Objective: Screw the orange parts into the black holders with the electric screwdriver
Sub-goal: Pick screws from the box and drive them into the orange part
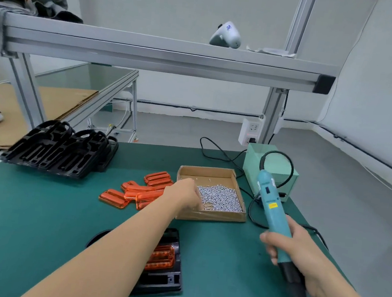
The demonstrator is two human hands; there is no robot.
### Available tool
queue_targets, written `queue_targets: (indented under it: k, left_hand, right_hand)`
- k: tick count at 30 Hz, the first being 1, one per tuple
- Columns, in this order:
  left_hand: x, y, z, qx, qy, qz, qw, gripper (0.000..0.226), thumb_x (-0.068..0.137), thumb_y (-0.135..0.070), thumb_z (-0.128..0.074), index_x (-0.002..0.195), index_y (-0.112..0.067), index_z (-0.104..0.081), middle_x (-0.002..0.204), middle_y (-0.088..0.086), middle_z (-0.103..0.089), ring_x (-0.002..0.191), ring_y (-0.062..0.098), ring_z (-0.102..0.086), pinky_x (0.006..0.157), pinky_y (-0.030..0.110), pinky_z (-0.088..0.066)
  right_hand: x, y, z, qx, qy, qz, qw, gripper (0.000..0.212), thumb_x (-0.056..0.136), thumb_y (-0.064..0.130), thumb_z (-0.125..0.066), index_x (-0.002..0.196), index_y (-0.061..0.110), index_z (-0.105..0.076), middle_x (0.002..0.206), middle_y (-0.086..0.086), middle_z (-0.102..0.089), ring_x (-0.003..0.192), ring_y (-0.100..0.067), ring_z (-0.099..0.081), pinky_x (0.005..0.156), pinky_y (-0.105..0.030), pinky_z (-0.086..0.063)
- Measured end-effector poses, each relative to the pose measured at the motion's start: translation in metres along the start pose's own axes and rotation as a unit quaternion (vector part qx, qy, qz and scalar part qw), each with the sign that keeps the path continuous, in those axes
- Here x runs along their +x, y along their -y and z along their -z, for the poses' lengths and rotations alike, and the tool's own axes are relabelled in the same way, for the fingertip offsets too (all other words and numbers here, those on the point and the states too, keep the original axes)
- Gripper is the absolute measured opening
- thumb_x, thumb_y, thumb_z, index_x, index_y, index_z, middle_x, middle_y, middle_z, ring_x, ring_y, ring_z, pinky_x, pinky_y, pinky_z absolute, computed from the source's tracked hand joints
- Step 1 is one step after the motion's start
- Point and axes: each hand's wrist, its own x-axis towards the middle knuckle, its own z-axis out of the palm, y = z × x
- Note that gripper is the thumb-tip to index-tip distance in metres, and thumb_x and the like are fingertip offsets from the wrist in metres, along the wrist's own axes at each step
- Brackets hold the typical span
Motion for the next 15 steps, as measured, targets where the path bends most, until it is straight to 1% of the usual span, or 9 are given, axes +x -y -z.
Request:
queue_targets:
  k: [3,4,6,8,10,13,15]
  left_hand:
    - [0.005,-0.003,-0.002,0.074,-0.008,0.001,0.997,0.018,0.082,-0.011,-0.062,0.096,-0.013,-0.072,0.105,0.001,-0.069,0.105,0.022,-0.058,0.093,0.039,-0.047]
    - [0.007,-0.004,-0.004,0.092,-0.015,-0.001,0.996,0.018,0.083,-0.012,-0.061,0.097,-0.013,-0.071,0.104,0.002,-0.069,0.104,0.023,-0.060,0.092,0.039,-0.048]
    - [0.008,-0.005,-0.007,0.125,-0.026,-0.008,0.992,0.017,0.085,-0.013,-0.060,0.098,-0.012,-0.070,0.101,0.002,-0.070,0.099,0.023,-0.062,0.089,0.037,-0.050]
    - [0.010,-0.006,-0.009,0.134,-0.025,-0.016,0.991,0.016,0.085,-0.013,-0.060,0.098,-0.010,-0.069,0.100,0.004,-0.070,0.096,0.024,-0.064,0.088,0.037,-0.052]
    - [0.011,-0.006,-0.009,0.132,-0.017,-0.025,0.991,0.016,0.086,-0.012,-0.060,0.099,-0.008,-0.069,0.102,0.006,-0.070,0.098,0.025,-0.064,0.089,0.039,-0.052]
    - [0.011,-0.007,-0.009,0.152,-0.023,-0.042,0.987,0.016,0.085,-0.012,-0.057,0.097,-0.008,-0.068,0.100,0.006,-0.069,0.097,0.026,-0.063,0.086,0.036,-0.051]
    - [0.010,-0.007,-0.010,0.178,-0.038,-0.051,0.982,0.011,0.086,-0.015,-0.056,0.091,-0.010,-0.064,0.097,0.004,-0.068,0.093,0.025,-0.061,0.084,0.034,-0.042]
  right_hand:
    - [0.007,0.008,-0.012,0.107,-0.001,0.032,0.994,0.034,0.082,0.000,-0.066,0.111,0.013,-0.054,0.055,-0.005,-0.044,0.044,-0.014,-0.039,0.043,-0.025,-0.041]
    - [0.009,0.011,-0.016,0.143,0.000,0.044,0.989,0.036,0.080,-0.001,-0.067,0.110,0.013,-0.054,0.055,-0.002,-0.044,0.043,-0.013,-0.039,0.042,-0.025,-0.041]
    - [0.011,0.017,-0.021,0.201,0.007,0.071,0.977,0.041,0.070,0.004,-0.071,0.105,0.014,-0.053,0.056,0.001,-0.045,0.042,-0.012,-0.039,0.040,-0.024,-0.040]
    - [0.011,0.023,-0.026,0.247,0.014,0.092,0.964,0.040,0.064,0.008,-0.068,0.101,0.015,-0.052,0.058,0.001,-0.046,0.041,-0.011,-0.039,0.039,-0.024,-0.040]
    - [0.011,0.027,-0.030,0.286,0.020,0.104,0.952,0.040,0.064,0.005,-0.068,0.098,0.016,-0.051,0.060,0.001,-0.045,0.042,-0.011,-0.038,0.040,-0.023,-0.039]
    - [0.010,0.030,-0.036,0.317,0.020,0.119,0.941,0.036,0.065,0.002,-0.068,0.091,0.018,-0.050,0.060,0.001,-0.042,0.043,-0.010,-0.039,0.041,-0.023,-0.039]
    - [0.009,0.030,-0.041,0.329,0.011,0.124,0.936,0.028,0.070,0.001,-0.063,0.086,0.019,-0.049,0.059,0.001,-0.041,0.043,-0.011,-0.038,0.041,-0.023,-0.039]
